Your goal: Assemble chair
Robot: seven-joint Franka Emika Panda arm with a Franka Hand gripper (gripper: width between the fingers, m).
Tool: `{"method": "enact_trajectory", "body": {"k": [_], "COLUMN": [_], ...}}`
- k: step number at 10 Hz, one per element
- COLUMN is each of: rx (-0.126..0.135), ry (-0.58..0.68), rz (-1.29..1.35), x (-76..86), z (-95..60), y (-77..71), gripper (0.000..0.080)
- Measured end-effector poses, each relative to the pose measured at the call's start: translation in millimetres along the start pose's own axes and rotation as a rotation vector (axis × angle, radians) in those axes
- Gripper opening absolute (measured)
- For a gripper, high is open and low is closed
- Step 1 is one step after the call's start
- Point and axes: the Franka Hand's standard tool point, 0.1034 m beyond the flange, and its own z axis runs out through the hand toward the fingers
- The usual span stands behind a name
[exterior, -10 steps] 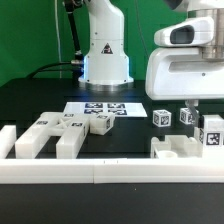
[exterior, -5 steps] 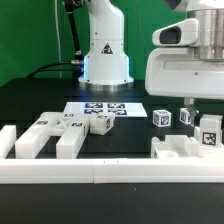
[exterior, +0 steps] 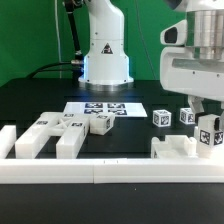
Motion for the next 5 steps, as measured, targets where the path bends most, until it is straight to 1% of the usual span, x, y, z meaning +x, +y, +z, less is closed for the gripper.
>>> {"method": "enact_trajectory", "body": {"k": [2, 5], "rx": [-0.002, -0.002], "ry": [-0.001, -0.001], "rz": [0.154, 0.282], "x": [-0.6, -1.0], "z": [0.1, 0.2], "y": [0.3, 0.4], "gripper": [0.0291, 0.0291]}}
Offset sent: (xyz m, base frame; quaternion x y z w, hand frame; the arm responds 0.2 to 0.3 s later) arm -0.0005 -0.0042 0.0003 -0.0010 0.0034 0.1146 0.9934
